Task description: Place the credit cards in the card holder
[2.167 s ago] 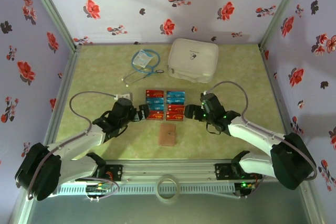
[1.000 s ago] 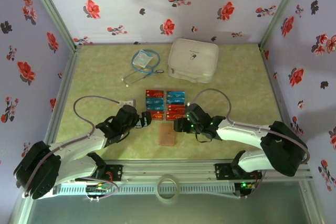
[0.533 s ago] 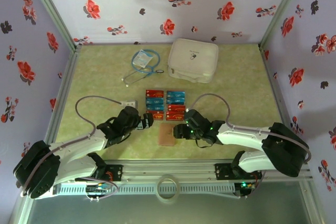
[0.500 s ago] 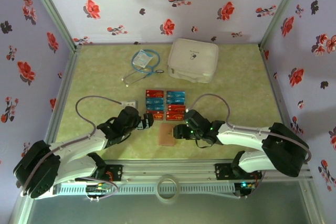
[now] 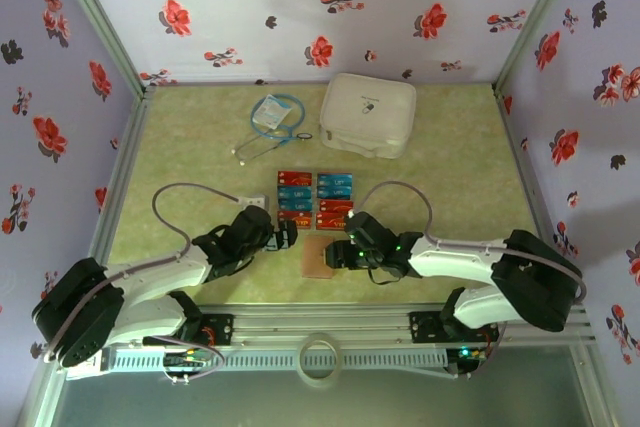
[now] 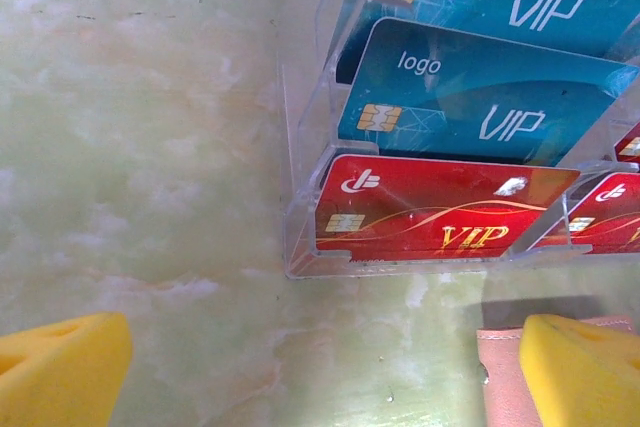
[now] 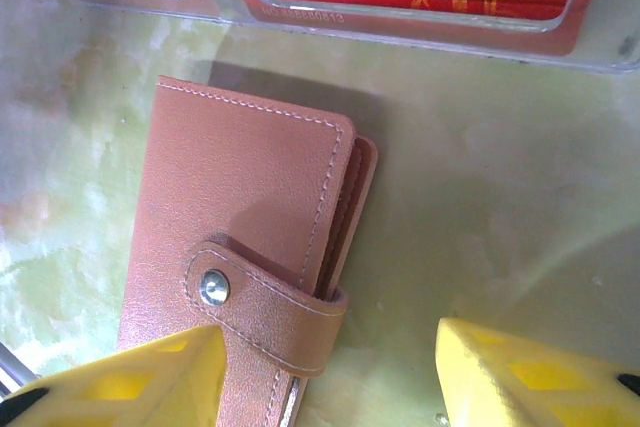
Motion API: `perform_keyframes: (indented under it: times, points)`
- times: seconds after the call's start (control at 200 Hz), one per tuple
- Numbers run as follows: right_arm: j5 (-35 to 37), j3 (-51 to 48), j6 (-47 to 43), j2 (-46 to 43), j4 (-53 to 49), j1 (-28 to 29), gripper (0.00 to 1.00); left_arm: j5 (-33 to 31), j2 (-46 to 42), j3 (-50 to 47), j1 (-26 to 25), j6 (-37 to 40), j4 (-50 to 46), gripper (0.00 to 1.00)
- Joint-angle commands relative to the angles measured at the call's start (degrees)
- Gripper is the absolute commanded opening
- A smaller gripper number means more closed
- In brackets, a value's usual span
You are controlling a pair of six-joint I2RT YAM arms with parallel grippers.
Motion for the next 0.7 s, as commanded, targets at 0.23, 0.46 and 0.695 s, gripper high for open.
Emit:
perform_keyframes:
  times: [0.23, 0.46, 0.695]
  points:
    - [-1.1, -0.12, 1.98, 1.49, 3.14, 1.07, 0.55, -1.83, 2.09, 1.69, -1.17, -0.99, 1.26, 1.0]
    - [-1.35, -0.12, 2.06, 2.24, 3.91, 1.07, 0.53, -2.0, 3.21, 2.13, -1.61, -1.05, 1.48, 1.0]
    - [-2.36, -0.27, 2.51, 3.91, 5.81, 1.12, 0.48, -1.97, 3.66, 2.22, -1.96, -1.17, 1.74, 1.0]
